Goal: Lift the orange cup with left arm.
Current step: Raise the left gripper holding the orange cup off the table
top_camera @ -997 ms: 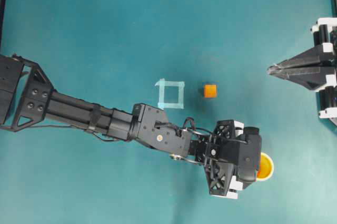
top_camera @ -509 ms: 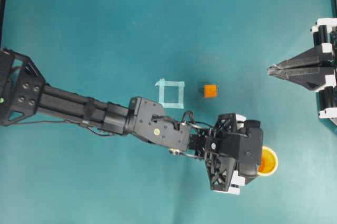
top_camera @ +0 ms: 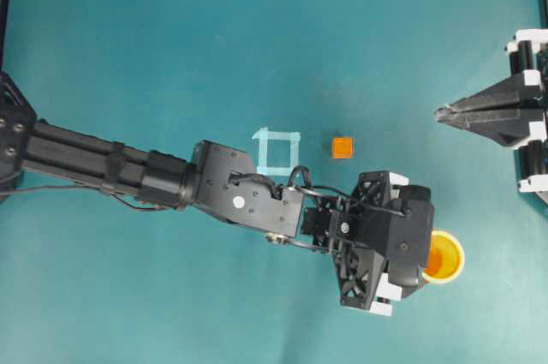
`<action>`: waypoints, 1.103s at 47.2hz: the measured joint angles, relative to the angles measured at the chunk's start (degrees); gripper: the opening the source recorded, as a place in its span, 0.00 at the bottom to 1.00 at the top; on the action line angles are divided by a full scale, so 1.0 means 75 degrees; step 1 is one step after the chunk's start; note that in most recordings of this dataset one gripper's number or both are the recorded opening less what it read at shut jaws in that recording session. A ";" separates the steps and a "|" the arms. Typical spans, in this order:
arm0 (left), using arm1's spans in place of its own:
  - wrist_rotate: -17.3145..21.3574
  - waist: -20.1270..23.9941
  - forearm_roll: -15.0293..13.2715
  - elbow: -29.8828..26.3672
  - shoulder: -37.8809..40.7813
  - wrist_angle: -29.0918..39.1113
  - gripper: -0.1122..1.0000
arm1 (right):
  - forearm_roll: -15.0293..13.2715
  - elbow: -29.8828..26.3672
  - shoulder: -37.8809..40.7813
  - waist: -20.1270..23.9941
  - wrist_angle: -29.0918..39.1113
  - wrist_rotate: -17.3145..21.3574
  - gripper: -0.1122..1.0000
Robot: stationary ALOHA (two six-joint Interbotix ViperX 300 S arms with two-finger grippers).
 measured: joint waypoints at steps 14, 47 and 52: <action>0.0023 0.0059 0.0000 -0.0059 -0.0328 0.0352 0.68 | -0.0012 0.0000 0.0000 0.0012 0.0012 0.0000 0.10; 0.0316 0.0129 0.0000 -0.0785 -0.0668 0.1406 0.68 | 0.0000 0.0000 -0.0012 0.0012 0.0000 0.0012 0.10; 0.0316 0.0129 0.0000 -0.0809 -0.0668 0.1406 0.68 | -0.0012 0.0000 -0.0012 0.0012 0.0035 0.0012 0.10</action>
